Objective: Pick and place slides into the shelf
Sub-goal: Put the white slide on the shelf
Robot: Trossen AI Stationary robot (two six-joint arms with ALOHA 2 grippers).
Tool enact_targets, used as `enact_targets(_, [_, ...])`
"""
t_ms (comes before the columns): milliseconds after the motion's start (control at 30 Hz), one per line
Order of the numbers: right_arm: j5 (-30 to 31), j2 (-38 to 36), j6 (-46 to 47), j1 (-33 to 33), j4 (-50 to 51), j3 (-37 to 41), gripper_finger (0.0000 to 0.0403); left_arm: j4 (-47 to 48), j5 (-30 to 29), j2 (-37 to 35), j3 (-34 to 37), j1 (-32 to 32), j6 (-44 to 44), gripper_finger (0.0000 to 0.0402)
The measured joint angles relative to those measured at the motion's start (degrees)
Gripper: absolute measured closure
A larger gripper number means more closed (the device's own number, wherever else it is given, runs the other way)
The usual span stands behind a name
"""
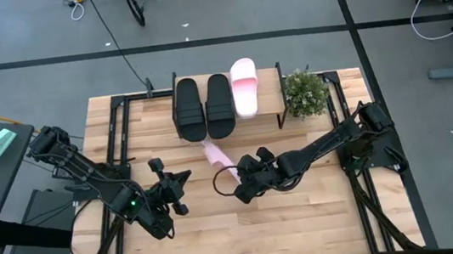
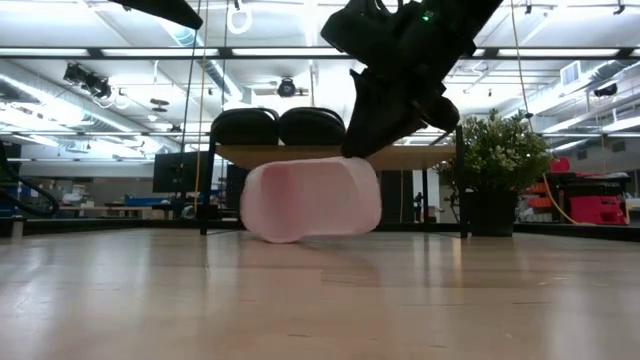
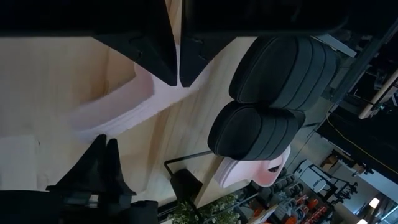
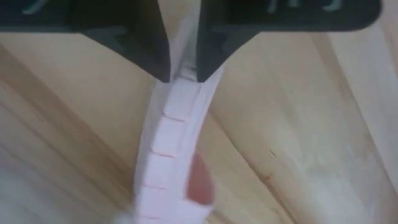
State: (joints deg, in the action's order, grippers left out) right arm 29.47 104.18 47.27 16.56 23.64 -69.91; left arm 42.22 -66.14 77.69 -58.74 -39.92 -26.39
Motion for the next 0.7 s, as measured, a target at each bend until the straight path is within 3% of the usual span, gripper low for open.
enact_targets(267, [-0.22, 0.0, 0.07, -2.04, -1.13, 0.0, 0.027, 0.0, 0.0, 0.0, 0.0, 0.0, -0.01, 0.038])
enact_targets(700, [-4.67, -0.04, 1.07, -4.98, -7.2, 0.0, 0.0255, 0.01, -0.01, 0.0, 0.0, 0.0, 0.02, 0.0378])
